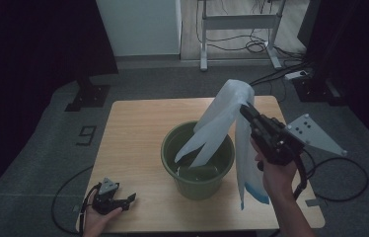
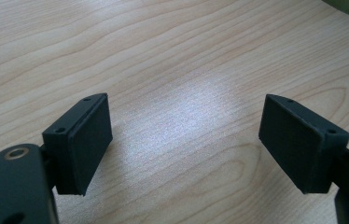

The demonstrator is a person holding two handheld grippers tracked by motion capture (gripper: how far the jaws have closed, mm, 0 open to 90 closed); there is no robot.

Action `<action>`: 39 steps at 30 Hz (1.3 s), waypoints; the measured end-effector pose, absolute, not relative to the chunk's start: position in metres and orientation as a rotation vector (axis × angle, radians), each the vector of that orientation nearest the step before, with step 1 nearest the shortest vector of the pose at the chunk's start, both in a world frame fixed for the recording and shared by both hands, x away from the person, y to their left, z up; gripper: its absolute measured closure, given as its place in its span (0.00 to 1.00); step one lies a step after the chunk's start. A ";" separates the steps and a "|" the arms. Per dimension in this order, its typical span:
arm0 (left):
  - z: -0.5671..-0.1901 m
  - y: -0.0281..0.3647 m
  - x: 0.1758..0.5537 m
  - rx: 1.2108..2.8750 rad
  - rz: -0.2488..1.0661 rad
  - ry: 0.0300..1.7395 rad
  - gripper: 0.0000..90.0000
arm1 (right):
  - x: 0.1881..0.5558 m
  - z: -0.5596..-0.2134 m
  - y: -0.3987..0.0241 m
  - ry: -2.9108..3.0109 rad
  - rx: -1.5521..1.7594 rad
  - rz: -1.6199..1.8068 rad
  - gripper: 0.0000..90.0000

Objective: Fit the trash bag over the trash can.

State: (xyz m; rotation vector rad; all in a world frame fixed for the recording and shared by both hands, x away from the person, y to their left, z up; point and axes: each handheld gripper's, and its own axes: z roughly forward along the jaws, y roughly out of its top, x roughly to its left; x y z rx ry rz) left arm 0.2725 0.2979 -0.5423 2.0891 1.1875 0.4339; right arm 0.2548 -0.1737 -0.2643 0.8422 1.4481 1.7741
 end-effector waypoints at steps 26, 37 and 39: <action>-0.544 0.297 0.272 2.098 0.438 1.192 0.19 | 0.264 -0.390 -0.139 1.741 0.962 1.640 0.98; -0.544 0.297 0.272 2.105 0.438 1.193 0.19 | 0.260 -0.417 -0.134 1.805 0.981 1.633 0.89; -0.544 0.297 0.272 2.105 0.438 1.194 0.19 | 0.259 -0.416 -0.134 1.801 0.975 1.638 0.83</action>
